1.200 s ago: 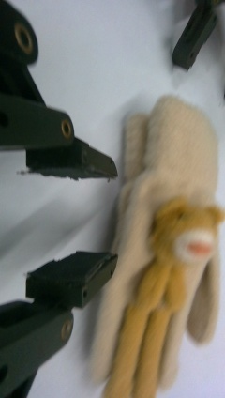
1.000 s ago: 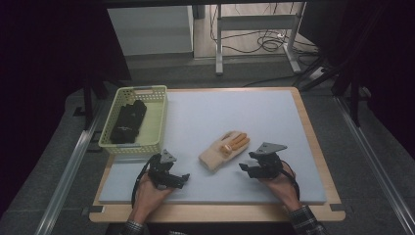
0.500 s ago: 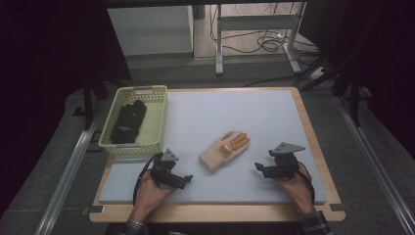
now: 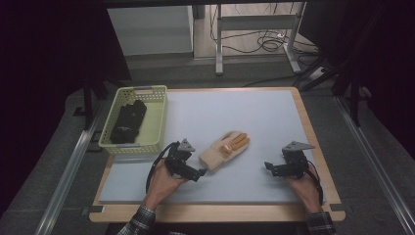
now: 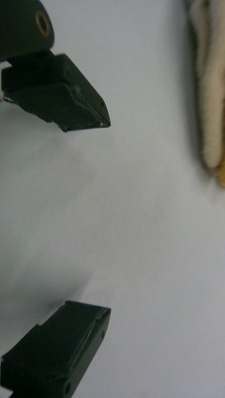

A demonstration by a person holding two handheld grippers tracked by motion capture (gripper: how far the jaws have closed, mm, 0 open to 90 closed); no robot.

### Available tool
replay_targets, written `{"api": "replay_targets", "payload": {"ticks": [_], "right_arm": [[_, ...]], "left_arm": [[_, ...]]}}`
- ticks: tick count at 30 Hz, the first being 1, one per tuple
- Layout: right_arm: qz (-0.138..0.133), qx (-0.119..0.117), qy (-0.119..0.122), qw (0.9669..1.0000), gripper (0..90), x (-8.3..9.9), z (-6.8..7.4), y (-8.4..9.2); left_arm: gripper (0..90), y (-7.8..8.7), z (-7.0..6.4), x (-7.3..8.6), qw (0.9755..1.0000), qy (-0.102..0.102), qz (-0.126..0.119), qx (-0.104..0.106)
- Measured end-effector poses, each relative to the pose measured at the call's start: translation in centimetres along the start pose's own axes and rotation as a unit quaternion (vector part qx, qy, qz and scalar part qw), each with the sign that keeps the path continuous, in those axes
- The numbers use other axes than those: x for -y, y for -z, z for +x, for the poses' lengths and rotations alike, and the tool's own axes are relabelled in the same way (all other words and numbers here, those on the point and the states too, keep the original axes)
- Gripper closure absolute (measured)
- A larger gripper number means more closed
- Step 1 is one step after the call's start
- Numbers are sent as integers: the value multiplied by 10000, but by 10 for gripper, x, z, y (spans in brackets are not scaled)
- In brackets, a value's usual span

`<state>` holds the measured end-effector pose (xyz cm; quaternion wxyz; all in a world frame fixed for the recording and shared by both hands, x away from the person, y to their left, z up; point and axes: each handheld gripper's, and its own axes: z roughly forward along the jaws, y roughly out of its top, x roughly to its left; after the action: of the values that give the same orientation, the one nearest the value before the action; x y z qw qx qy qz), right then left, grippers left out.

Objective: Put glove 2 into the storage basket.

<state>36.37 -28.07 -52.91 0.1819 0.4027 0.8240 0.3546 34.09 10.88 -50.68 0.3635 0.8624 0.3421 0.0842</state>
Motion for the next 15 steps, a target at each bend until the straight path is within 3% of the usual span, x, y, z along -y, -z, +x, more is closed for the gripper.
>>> {"api": "replay_targets", "payload": {"ticks": [2,15], "right_arm": [[135,126,124,9998,68,-1,4,-3],[113,116,123,9998,71,0,3,-3]], "left_arm": [[0,-3,-1,-9,10000,-43,27,30],[0,-51,-6,-54,9991,-230,336,120]]}}
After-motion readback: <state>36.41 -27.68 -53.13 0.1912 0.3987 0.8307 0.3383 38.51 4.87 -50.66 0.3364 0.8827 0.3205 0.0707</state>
